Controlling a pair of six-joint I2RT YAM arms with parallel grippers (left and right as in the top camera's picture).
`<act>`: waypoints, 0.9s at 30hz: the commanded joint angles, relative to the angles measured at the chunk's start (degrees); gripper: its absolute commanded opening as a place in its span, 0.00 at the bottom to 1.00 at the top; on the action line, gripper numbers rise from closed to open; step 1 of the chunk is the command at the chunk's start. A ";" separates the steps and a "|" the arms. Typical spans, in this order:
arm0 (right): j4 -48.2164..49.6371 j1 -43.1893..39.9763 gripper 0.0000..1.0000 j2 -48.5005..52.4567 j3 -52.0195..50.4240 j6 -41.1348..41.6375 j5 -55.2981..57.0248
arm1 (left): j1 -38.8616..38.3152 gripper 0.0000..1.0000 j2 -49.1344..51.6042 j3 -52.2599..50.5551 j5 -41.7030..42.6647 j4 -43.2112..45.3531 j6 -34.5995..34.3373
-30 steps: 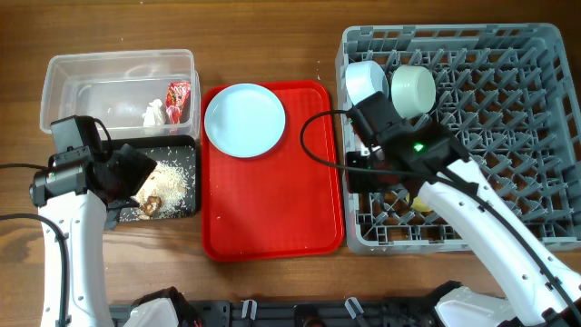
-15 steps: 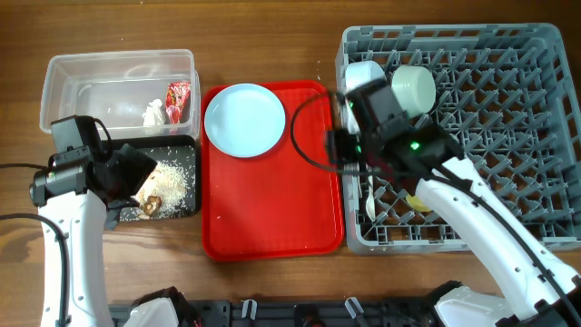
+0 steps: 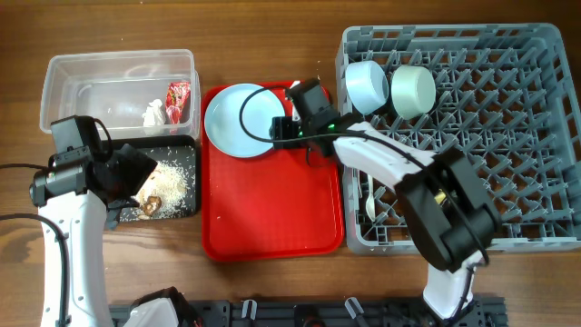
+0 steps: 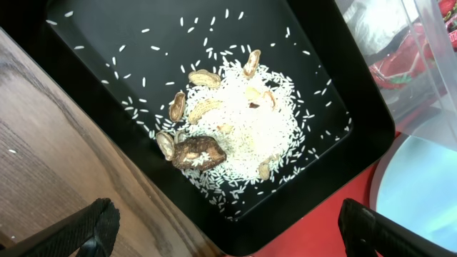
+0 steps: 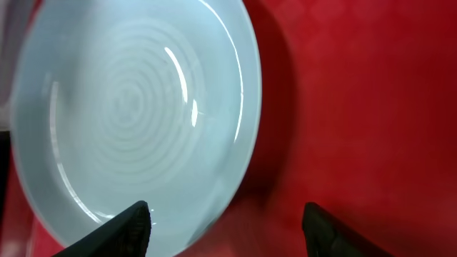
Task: Sort waste into correct bins and load items into the dishwasher rack
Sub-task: 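Grasp the white plate edge and stand it upright in the rack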
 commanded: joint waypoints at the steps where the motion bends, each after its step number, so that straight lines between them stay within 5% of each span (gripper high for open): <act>1: 0.83 1.86 0.67 4.76 0.37 5.42 1.44 | 0.24 1.00 -0.52 0.17 0.07 -0.02 0.90; 3: -1.09 2.10 0.54 4.94 0.42 7.72 4.31 | 0.24 1.00 -0.52 0.17 0.07 -0.04 0.90; 4: -3.15 2.01 0.38 4.81 0.46 8.28 5.90 | 0.24 1.00 -0.52 0.17 0.07 -0.04 0.90; 10: -11.72 1.03 0.04 -0.59 0.46 9.55 13.31 | 0.24 1.00 -0.52 0.17 0.09 -0.04 0.90; 15: -17.51 -0.13 0.04 -11.61 0.46 1.86 14.56 | 0.24 1.00 -0.52 0.17 0.09 -0.04 0.90; 20: -27.06 -1.92 0.04 -32.24 0.44 -2.84 30.73 | -0.39 1.00 -0.52 0.17 1.62 0.48 1.18; 24: -36.00 -10.21 0.04 -46.14 0.44 -9.81 38.53 | -7.82 1.00 -0.52 0.17 2.71 3.23 7.02; 27: -43.60 -14.60 0.04 -47.25 0.37 -18.10 52.19 | -15.34 1.00 -0.52 0.17 2.64 5.18 6.95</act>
